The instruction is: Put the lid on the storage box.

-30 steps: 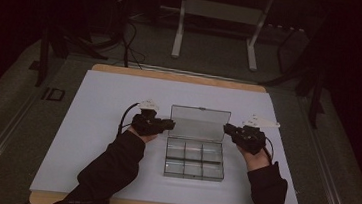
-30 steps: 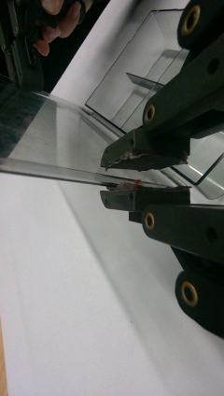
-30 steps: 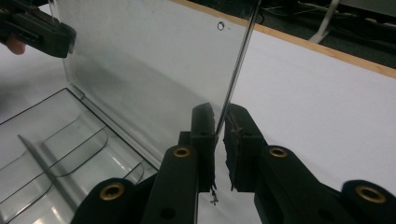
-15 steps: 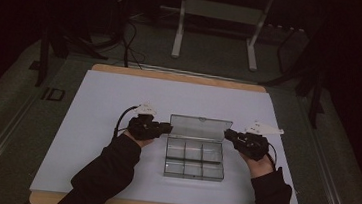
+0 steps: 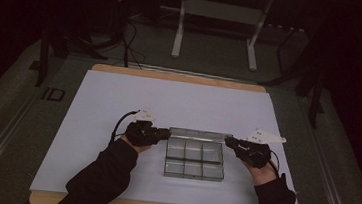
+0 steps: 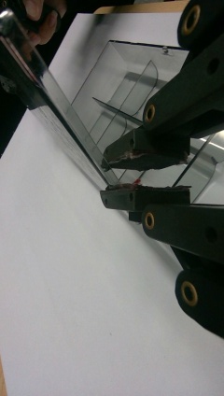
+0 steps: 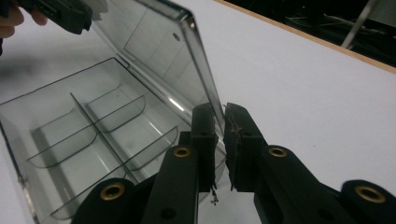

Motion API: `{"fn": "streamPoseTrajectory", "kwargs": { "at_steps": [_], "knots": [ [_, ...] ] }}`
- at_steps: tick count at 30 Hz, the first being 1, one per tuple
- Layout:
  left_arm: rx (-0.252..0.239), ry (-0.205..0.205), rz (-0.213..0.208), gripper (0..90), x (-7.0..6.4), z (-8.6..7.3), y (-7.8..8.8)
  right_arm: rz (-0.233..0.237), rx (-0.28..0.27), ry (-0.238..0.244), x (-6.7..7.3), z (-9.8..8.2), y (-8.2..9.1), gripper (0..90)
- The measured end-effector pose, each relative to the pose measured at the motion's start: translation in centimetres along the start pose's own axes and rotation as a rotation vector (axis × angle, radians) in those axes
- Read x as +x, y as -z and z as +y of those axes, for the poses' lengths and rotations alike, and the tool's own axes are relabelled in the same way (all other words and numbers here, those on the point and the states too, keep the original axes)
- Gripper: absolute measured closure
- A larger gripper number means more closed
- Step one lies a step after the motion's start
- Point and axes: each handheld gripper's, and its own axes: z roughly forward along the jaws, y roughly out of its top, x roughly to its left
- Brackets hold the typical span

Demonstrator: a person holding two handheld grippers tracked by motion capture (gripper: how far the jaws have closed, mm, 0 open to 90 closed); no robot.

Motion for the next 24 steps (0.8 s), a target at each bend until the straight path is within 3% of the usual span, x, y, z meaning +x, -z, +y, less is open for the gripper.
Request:
{"fn": "streamPoseTrajectory", "kwargs": {
  "at_steps": [14,24],
  "knots": [
    [0.025,-0.025,-0.014,81.9,-0.9,-1.3,0.4,0.037,0.015,0.019,0.6,-1.4,0.6,82.2],
    [0.076,-0.054,-0.020,81.9,-1.6,-2.4,0.3,0.070,0.049,0.033,1.1,-2.9,0.9,84.0]
  ]
}}
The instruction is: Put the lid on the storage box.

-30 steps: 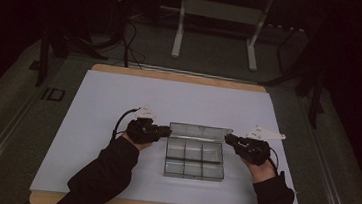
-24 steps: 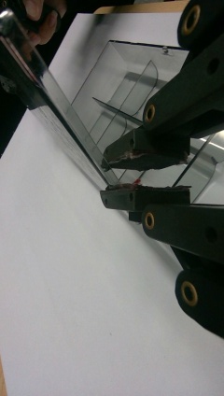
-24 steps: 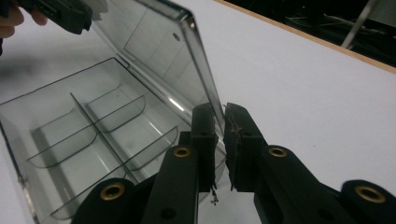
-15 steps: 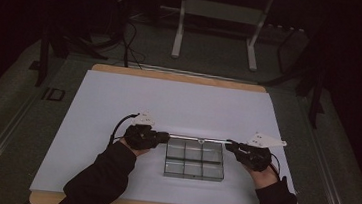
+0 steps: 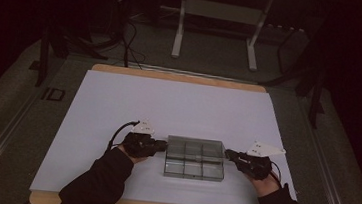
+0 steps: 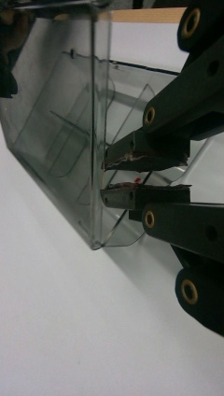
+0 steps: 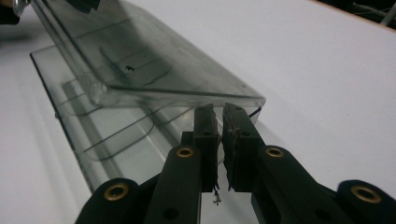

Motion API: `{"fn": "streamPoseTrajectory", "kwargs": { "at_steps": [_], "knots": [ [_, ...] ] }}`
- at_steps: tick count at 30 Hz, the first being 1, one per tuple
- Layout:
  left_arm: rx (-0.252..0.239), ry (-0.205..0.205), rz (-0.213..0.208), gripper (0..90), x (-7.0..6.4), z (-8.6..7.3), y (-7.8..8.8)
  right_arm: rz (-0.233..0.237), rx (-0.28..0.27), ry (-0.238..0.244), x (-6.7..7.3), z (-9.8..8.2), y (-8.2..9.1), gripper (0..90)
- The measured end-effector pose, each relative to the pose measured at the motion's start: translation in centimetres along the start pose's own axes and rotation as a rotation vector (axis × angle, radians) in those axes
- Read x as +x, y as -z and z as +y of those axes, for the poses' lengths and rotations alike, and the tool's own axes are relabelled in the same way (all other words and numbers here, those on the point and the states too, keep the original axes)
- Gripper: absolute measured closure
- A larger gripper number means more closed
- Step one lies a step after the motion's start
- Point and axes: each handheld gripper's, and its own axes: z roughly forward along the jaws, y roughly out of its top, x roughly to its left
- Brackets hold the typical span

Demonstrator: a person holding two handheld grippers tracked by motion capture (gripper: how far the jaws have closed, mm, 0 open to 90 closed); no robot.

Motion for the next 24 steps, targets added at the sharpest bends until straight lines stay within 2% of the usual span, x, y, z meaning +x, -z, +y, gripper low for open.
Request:
{"fn": "streamPoseTrajectory", "kwargs": {
  "at_steps": [9,16,19,24],
  "knots": [
    [0.032,0.006,-0.019,82.0,-0.3,-1.2,-0.7,0.028,0.033,-0.016,0.2,-1.2,-0.3,84.1],
    [0.046,0.010,-0.015,81.9,-0.1,-1.8,-0.9,0.035,0.044,-0.032,0.0,-1.8,-0.5,83.9],
    [0.048,0.029,-0.017,81.9,0.1,-2.1,-1.0,0.043,0.060,-0.038,-0.1,-2.3,-0.9,83.9],
    [0.056,0.038,-0.014,81.7,0.4,-2.5,-1.1,0.035,0.068,-0.043,-0.2,-2.6,-1.1,83.5]
  ]
}}
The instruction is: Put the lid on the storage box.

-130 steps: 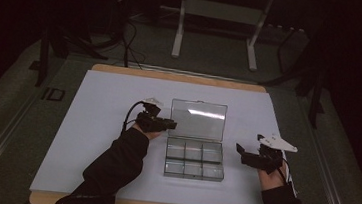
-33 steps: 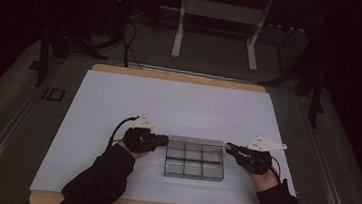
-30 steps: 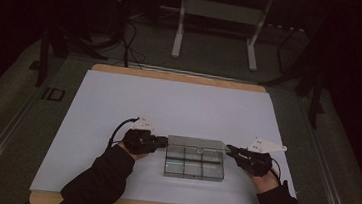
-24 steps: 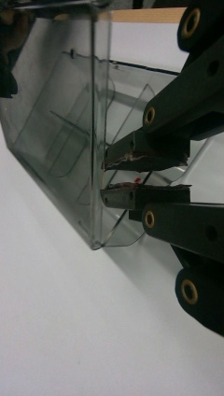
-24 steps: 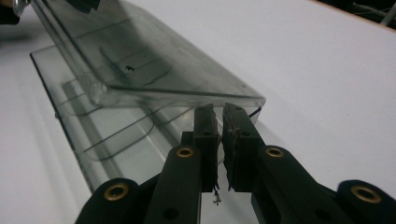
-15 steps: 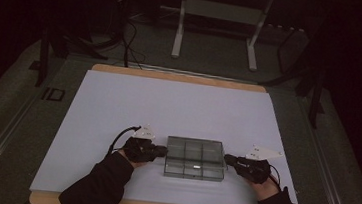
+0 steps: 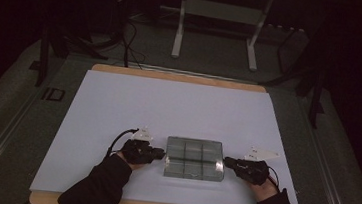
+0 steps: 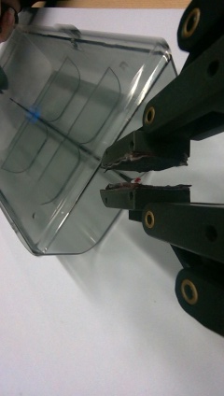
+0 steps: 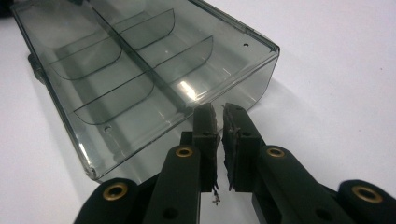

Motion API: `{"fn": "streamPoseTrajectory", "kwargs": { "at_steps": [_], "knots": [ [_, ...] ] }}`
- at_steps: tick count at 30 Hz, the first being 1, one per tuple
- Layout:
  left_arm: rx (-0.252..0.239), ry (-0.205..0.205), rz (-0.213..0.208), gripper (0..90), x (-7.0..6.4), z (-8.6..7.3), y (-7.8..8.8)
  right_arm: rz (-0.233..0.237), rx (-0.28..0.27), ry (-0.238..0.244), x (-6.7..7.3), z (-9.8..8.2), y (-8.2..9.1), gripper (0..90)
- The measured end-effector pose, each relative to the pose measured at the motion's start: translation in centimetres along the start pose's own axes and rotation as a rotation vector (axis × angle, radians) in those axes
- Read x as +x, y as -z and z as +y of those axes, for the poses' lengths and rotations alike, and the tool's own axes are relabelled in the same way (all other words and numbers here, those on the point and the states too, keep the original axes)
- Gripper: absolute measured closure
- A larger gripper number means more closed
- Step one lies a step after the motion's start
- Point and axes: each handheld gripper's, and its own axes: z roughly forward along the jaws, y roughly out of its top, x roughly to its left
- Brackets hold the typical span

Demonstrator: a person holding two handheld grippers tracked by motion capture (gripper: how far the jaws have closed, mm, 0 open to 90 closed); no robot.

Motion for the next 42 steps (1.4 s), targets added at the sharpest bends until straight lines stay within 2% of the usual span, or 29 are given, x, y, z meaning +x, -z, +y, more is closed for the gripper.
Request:
{"fn": "streamPoseTrajectory", "kwargs": {
  "at_steps": [5,10,11,12,13,15,16,17,18,19,21,22,23,24,25,28,30,31,33,36,42],
  "knots": [
    [-0.003,0.024,0.010,80.7,0.5,-0.2,0.0,-0.013,-0.007,-0.005,-0.4,0.1,0.2,80.1],
    [-0.024,0.048,0.018,71.3,0.7,-0.1,0.4,-0.023,-0.022,-0.010,-0.6,0.3,0.6,72.9],
    [-0.027,0.057,0.022,67.0,0.9,0.1,0.7,-0.030,-0.029,-0.013,-0.8,0.4,0.8,66.8],
    [-0.027,0.057,0.022,65.6,0.9,0.1,0.7,-0.030,-0.029,-0.013,-0.8,0.4,0.8,66.8],
    [-0.038,0.060,0.021,64.1,1.0,0.3,0.8,-0.034,-0.032,-0.014,-1.0,0.6,0.9,59.0],
    [-0.040,0.065,0.026,60.5,1.0,0.4,0.9,-0.039,-0.036,-0.021,-1.0,0.7,1.0,55.6],
    [-0.049,0.069,0.032,55.4,1.0,0.5,1.0,-0.050,-0.039,-0.022,-1.0,0.9,1.0,45.0],
    [-0.056,0.070,0.034,52.2,1.0,0.6,1.1,-0.065,-0.040,-0.018,-0.9,1.0,1.0,40.7],
    [-0.056,0.070,0.034,46.4,1.0,0.6,1.1,-0.065,-0.040,-0.018,-0.9,1.0,1.0,40.7],
    [-0.061,0.075,0.048,39.5,1.0,0.7,1.1,-0.084,-0.038,-0.015,-0.8,1.1,1.0,32.7],
    [-0.061,0.077,0.036,35.7,1.0,0.8,1.1,-0.081,-0.038,-0.022,-0.9,1.2,0.8,25.5],
    [-0.067,0.075,0.034,28.3,1.0,0.9,1.2,-0.074,-0.035,-0.024,-0.9,1.3,0.8,19.8],
    [-0.066,0.062,-0.006,23.0,1.1,0.8,1.2,-0.064,-0.030,-0.018,-1.0,1.3,0.7,16.8],
    [-0.066,0.062,-0.006,13.6,1.1,0.8,1.2,-0.063,-0.032,-0.022,-1.0,1.3,0.7,16.4],
    [-0.062,0.053,-0.023,11.5,1.1,0.8,1.2,-0.064,-0.040,-0.035,-1.1,1.3,0.8,16.5],
    [-0.034,0.049,-0.027,3.2,1.2,0.7,1.0,-0.058,-0.043,-0.040,-1.2,1.4,0.8,14.1],
    [-0.026,0.052,-0.016,3.2,1.2,0.6,0.8,-0.066,-0.038,-0.046,-1.4,1.4,0.7,14.7],
    [-0.024,0.048,0.003,3.2,1.2,0.5,0.7,-0.077,-0.039,-0.041,-1.3,1.4,0.7,14.6],
    [-0.023,0.043,0.000,3.2,1.2,0.4,0.7,-0.083,-0.036,-0.038,-1.3,1.3,0.7,14.5],
    [-0.017,0.033,0.027,3.2,1.3,0.1,0.8,-0.103,-0.013,-0.021,-1.3,1.2,0.7,14.4],
    [-0.025,0.024,0.052,3.2,1.7,-0.7,1.3,-0.117,-0.023,-0.029,-1.5,0.7,0.9,14.5]
  ]
}}
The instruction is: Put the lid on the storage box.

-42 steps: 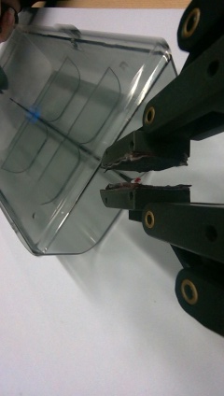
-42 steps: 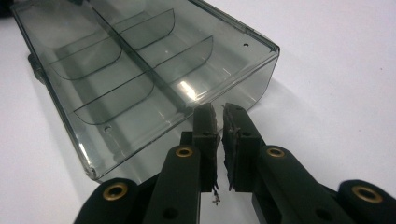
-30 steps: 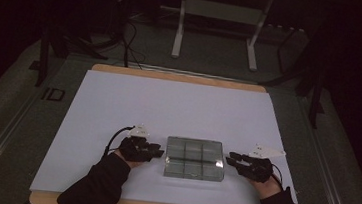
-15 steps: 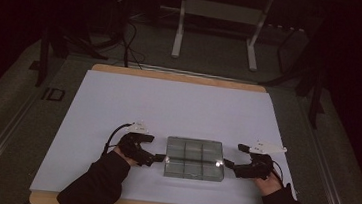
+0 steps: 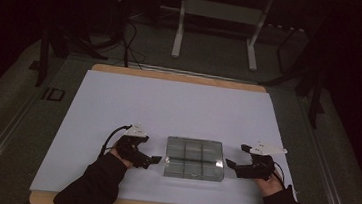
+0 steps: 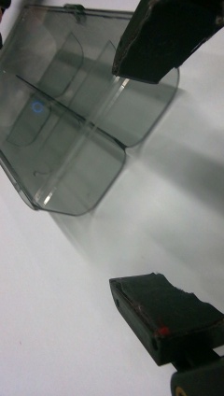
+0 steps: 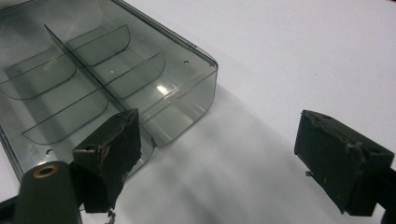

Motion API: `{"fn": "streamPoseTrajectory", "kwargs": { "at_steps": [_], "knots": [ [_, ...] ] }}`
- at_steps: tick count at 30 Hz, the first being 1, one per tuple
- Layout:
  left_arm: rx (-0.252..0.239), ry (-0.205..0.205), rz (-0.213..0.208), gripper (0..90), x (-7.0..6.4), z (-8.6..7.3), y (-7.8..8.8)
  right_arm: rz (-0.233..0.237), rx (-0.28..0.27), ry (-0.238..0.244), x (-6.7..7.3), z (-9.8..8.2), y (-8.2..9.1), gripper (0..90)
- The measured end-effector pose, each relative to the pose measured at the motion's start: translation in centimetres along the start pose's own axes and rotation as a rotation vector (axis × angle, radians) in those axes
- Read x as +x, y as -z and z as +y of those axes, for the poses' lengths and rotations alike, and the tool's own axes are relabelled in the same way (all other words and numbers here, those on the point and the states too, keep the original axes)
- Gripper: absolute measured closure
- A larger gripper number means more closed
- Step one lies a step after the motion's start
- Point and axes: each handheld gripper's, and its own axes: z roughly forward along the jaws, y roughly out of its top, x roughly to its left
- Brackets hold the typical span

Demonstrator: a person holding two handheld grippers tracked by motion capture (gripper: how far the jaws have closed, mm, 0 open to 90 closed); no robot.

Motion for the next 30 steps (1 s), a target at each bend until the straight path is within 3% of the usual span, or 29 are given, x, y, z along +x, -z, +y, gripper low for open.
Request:
{"fn": "streamPoseTrajectory", "kwargs": {
  "at_steps": [6,16,30],
  "knots": [
    [0.014,0.008,-0.008,3.2,0.3,-0.9,0.5,-0.012,0.013,-0.005,0.0,-0.5,0.2,14.7],
    [0.010,0.019,0.029,3.3,0.8,-2.0,1.7,-0.041,0.030,-0.013,-0.2,-1.7,0.5,14.7],
    [0.010,0.030,0.076,3.2,1.7,-3.4,3.5,-0.083,0.049,-0.059,-1.0,-3.7,1.4,14.7]
  ]
}}
